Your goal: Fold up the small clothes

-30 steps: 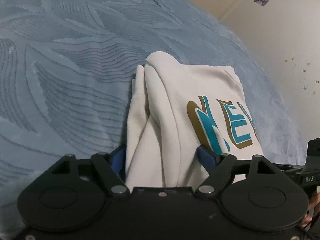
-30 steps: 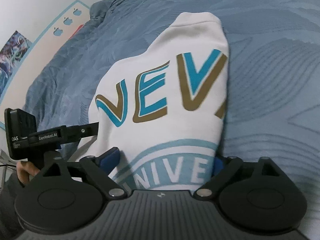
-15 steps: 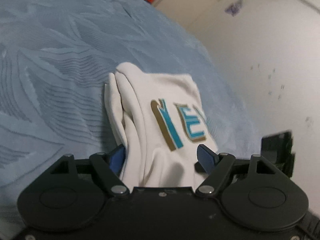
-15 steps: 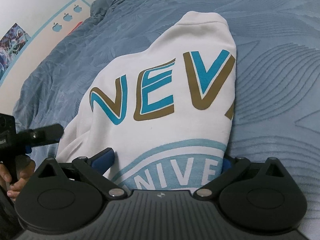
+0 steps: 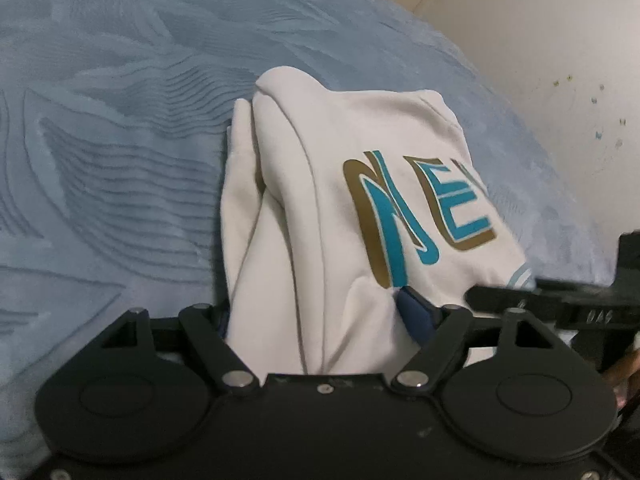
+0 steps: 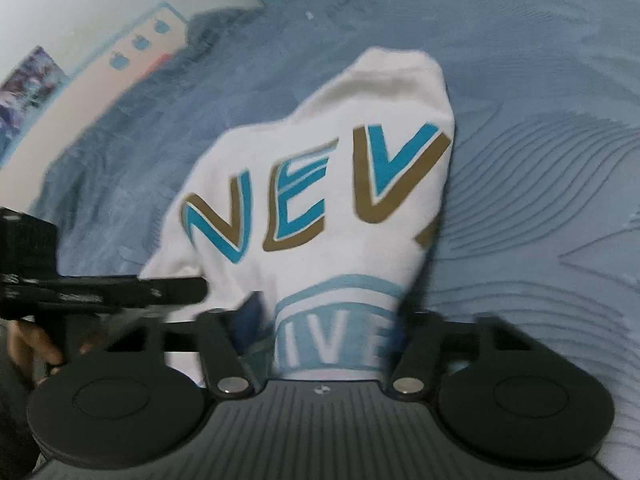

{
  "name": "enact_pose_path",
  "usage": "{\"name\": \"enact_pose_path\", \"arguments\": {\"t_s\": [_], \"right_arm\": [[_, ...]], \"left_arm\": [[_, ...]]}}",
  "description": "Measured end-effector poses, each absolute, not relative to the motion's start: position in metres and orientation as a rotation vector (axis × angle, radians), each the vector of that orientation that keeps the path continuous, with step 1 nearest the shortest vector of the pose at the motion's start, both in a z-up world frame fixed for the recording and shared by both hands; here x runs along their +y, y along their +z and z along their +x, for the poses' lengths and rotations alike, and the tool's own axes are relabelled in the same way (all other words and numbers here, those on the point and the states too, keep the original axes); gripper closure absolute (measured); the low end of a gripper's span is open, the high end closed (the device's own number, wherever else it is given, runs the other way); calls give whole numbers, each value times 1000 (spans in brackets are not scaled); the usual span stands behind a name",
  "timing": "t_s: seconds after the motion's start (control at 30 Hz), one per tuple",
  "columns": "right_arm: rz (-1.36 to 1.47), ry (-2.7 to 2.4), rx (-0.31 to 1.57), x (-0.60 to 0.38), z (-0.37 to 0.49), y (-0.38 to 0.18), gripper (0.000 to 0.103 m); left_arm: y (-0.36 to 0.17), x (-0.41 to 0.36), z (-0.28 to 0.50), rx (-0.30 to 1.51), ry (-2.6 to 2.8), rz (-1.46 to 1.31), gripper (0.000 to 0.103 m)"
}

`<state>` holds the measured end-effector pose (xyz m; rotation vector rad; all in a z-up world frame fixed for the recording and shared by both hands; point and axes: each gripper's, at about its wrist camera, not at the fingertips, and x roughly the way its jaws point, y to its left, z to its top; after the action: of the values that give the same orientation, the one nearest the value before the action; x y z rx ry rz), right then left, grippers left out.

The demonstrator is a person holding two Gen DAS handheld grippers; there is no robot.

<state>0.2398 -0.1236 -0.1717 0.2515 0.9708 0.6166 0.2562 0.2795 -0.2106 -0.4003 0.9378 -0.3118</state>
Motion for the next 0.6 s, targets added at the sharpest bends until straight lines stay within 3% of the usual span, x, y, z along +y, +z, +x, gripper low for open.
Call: {"name": "enact_pose_path", "arguments": {"t_s": [0.07, 0.17, 0.23, 0.33, 0.6], "right_arm": [[269, 622, 962, -128, 239, -171, 56], [261, 611, 963, -124, 243, -172, 61], [224, 601, 937, -120, 239, -166, 71], [131, 615, 843, -111, 224, -142, 75], [100, 614, 757, -126, 215, -83, 76]], "left_arm": [[-209, 271, 254, 920, -305, -376, 31], [-206, 266, 248, 890, -298, -373, 48], [-199, 262, 242, 865, -280, -344, 62], [-180, 252, 228, 808, -273, -276, 70], [-118, 222, 217, 730, -290, -251, 75]]}}
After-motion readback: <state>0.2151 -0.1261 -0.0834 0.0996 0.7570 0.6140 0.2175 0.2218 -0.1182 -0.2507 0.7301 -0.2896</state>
